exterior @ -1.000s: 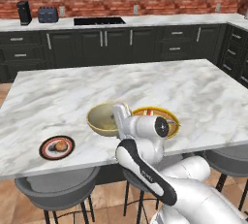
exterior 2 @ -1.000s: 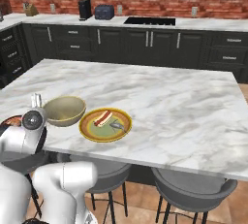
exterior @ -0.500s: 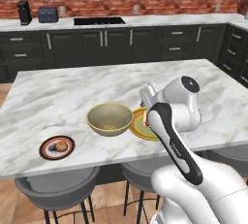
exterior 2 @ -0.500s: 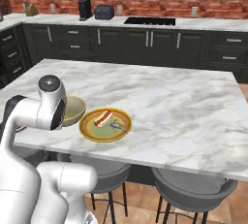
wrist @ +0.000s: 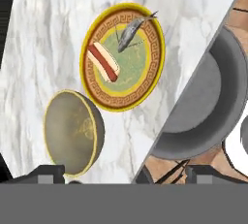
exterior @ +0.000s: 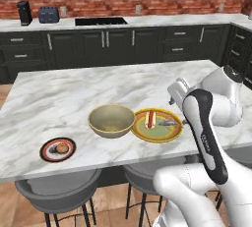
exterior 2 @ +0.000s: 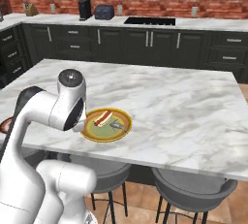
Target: Take the smaller bowl and place it next to the appetizer plate on the dining counter , and place the larger bowl next to the plate with cooked food.
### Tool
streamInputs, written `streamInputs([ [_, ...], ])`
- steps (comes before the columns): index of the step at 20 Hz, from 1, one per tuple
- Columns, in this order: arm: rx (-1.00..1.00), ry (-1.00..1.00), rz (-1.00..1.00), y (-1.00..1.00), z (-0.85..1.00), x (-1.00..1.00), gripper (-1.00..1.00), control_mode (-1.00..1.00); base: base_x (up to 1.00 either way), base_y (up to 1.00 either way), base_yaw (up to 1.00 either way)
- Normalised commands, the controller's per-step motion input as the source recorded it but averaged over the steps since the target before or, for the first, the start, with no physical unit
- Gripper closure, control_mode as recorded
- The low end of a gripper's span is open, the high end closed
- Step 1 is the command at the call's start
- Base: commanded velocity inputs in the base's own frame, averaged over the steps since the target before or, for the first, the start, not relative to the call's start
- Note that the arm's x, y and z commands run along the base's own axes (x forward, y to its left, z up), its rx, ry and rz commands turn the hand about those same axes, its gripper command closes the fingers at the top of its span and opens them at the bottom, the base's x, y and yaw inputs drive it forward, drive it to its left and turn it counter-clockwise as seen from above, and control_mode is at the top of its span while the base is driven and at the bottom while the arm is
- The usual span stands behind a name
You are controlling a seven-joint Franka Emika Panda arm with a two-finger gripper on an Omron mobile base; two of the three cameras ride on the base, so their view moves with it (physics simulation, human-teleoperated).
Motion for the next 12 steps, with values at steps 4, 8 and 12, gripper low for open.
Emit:
streamInputs([
  [4, -0.06, -0.5, 0.14, -0.01, 0.06, -0.45, -1.0, -1.0, 0.0, 0.0, 0.0],
  [8, 0.01, -0.44, 0.04, 0.0, 0.25, -0.22, -1.0, -1.0, 0.0, 0.0, 0.0],
  [12, 0.03, -0.35, 0.0, 0.05, 0.46, -0.2, -1.0, -1.0, 0.0, 0.0, 0.0],
])
